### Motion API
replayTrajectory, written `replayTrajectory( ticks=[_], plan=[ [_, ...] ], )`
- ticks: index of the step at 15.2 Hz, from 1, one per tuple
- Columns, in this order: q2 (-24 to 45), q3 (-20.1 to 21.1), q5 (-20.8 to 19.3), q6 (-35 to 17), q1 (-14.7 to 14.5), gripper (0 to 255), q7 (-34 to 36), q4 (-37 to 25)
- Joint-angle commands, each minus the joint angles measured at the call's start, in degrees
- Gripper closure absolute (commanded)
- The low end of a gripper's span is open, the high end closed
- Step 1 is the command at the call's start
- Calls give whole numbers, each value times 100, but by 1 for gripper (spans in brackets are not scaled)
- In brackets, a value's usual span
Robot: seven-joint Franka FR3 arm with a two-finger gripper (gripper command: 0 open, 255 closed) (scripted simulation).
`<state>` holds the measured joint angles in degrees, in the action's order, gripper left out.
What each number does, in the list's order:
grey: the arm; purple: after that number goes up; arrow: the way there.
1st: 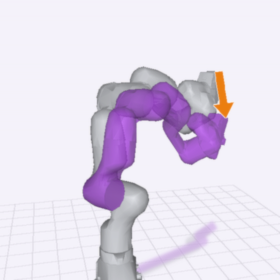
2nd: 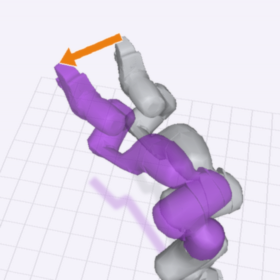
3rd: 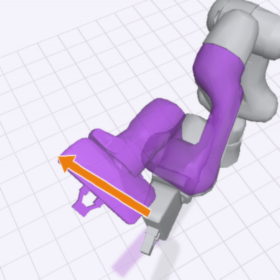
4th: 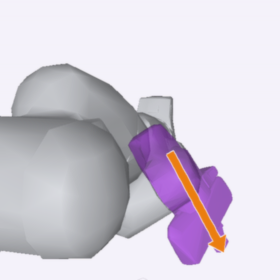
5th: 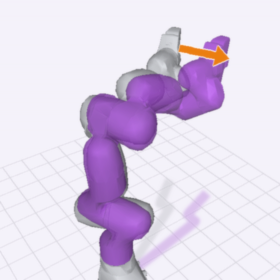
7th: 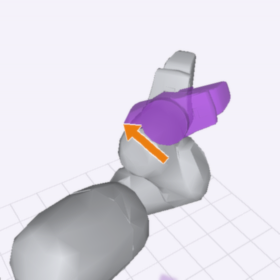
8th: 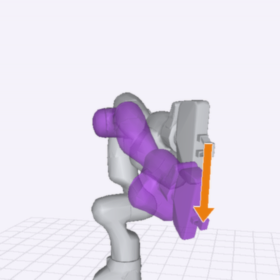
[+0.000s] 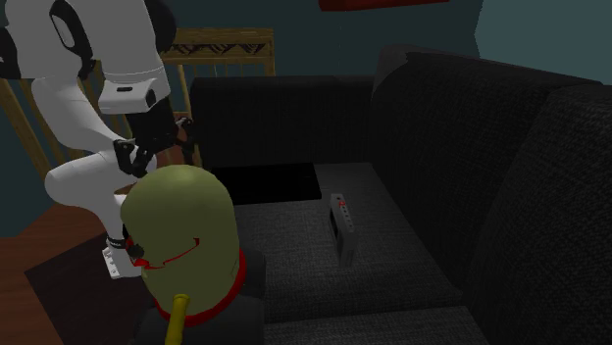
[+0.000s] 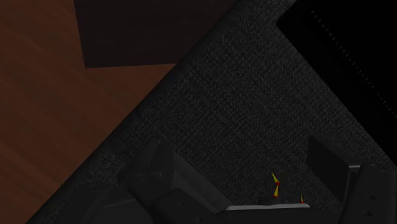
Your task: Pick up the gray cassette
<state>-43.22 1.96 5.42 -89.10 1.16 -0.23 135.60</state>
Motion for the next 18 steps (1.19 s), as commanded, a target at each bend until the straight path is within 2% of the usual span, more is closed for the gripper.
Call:
replayTrajectory(
  ticks=[1,6,10,14,18],
  plan=[
    [0,0,0,0,0,0,0,0],
    [511,803,303,-623,63,0,1309,-164],
    [1115,1429,360,-1093,190,0,2363,-495],
    [1868,2029,195,-1487,380,0,3461,-997],
    [2761,2588,-238,-1749,589,0,4636,-1668]
  ],
)
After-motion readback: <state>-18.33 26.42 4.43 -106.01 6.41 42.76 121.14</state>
